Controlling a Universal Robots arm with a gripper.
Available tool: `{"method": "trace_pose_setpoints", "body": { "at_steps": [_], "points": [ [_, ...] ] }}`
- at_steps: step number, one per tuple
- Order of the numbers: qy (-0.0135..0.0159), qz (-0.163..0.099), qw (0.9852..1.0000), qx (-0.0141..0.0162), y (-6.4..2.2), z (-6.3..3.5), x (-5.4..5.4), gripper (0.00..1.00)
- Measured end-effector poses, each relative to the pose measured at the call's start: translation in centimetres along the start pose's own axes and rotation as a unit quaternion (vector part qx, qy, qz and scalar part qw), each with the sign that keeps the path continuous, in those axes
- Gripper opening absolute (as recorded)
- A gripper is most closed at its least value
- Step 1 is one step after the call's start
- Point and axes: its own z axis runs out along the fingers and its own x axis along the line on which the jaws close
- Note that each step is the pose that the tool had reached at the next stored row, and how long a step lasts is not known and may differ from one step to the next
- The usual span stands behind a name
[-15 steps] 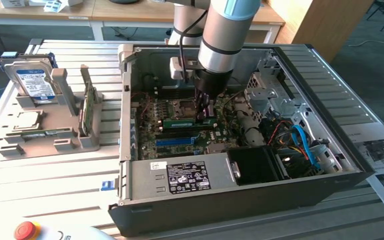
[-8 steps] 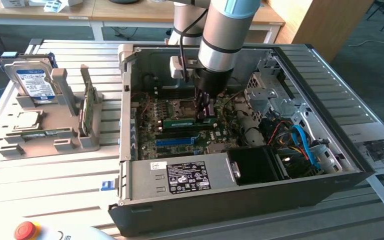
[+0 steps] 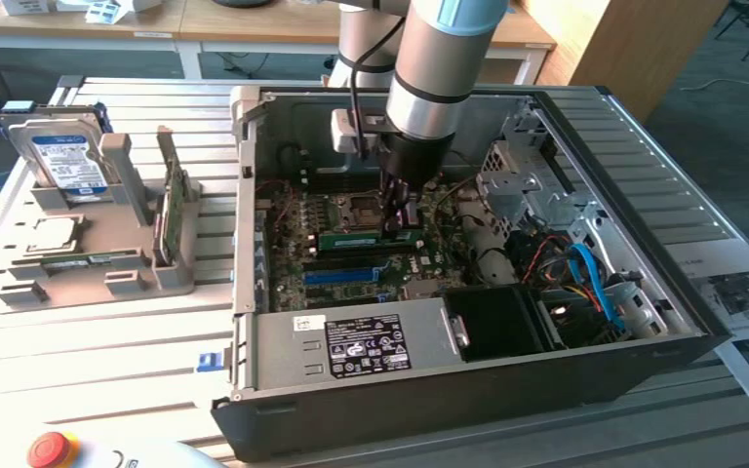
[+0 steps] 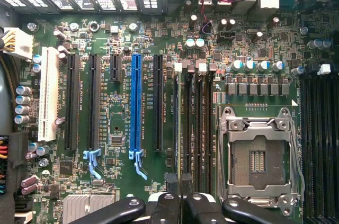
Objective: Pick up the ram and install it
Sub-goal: 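Insert the ram into the slot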
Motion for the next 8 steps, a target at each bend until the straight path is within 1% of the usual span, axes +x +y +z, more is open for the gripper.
{"method": "trace_pose_setpoints", "body": {
  "at_steps": [8],
  "points": [
    [0.0001, 0.000, 1.0000, 0.0000, 0.13, 0.02, 0.01, 0.12]
  ]
}}
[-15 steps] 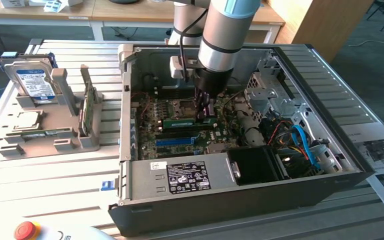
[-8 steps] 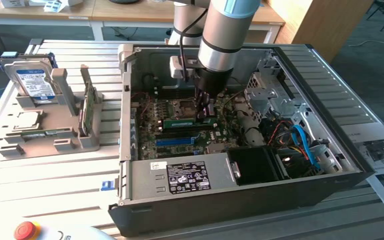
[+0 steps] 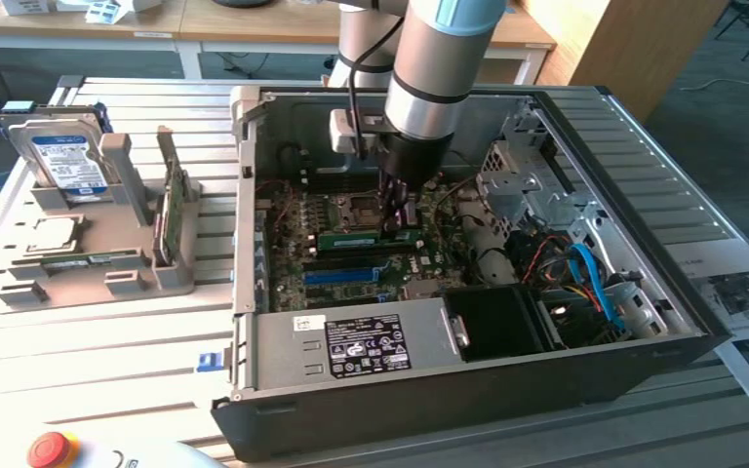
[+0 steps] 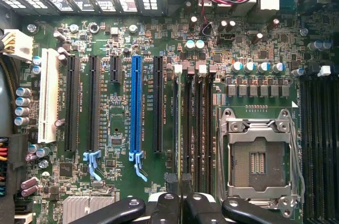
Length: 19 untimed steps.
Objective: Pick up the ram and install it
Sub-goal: 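Insert the ram into the slot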
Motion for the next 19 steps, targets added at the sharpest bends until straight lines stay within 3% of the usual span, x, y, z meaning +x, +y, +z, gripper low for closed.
{"method": "trace_pose_setpoints", "body": {
  "at_steps": [19],
  "points": [
    [0.0000, 0.000, 1.0000, 0.0000, -0.11, 0.07, -0.01, 0.12]
  ]
}}
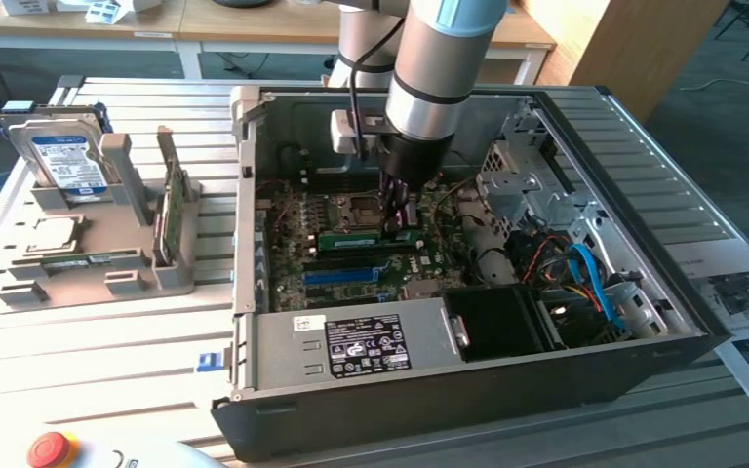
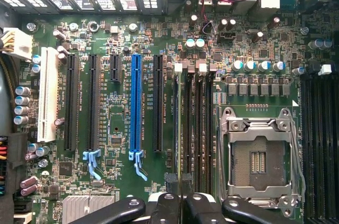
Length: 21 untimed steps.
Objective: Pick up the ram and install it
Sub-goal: 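Insert the ram into the slot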
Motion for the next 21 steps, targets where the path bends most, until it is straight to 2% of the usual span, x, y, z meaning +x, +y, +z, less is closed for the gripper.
{"method": "trace_pose_setpoints", "body": {
  "at_steps": [21],
  "points": [
    [0.0012, 0.000, 1.0000, 0.0000, 0.12, 0.34, 0.00, 0.12]
  ]
}}
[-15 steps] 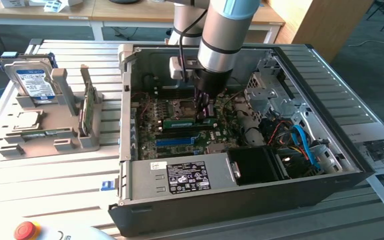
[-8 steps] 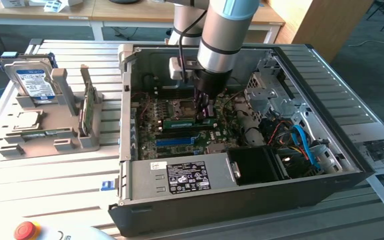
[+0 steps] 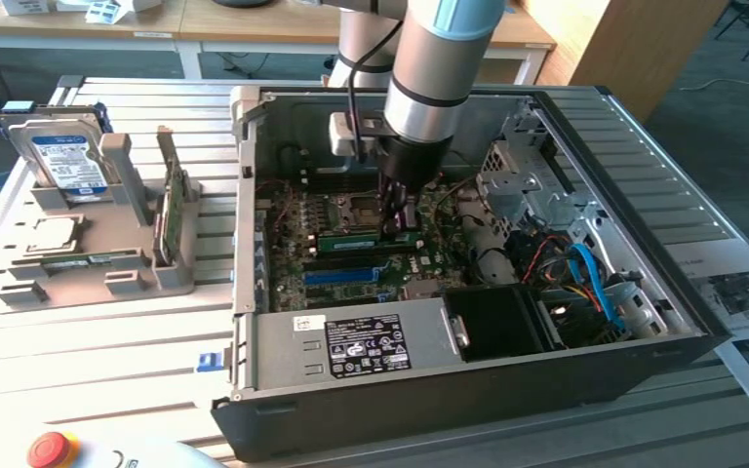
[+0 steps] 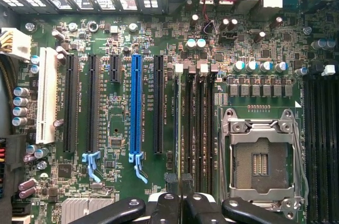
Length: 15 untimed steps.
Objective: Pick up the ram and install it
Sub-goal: 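Insert the ram into the slot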
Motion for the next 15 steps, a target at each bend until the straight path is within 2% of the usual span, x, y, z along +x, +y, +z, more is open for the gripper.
{"method": "trace_pose_setpoints", "body": {
  "at_steps": [6, 15],
  "points": [
    [-0.0001, 0.000, 1.0000, 0.0001, 0.03, 0.01, -0.01, 0.12],
    [0.0014, 0.000, 1.0000, 0.0003, 0.21, 0.26, 0.00, 0.12]
  ]
}}
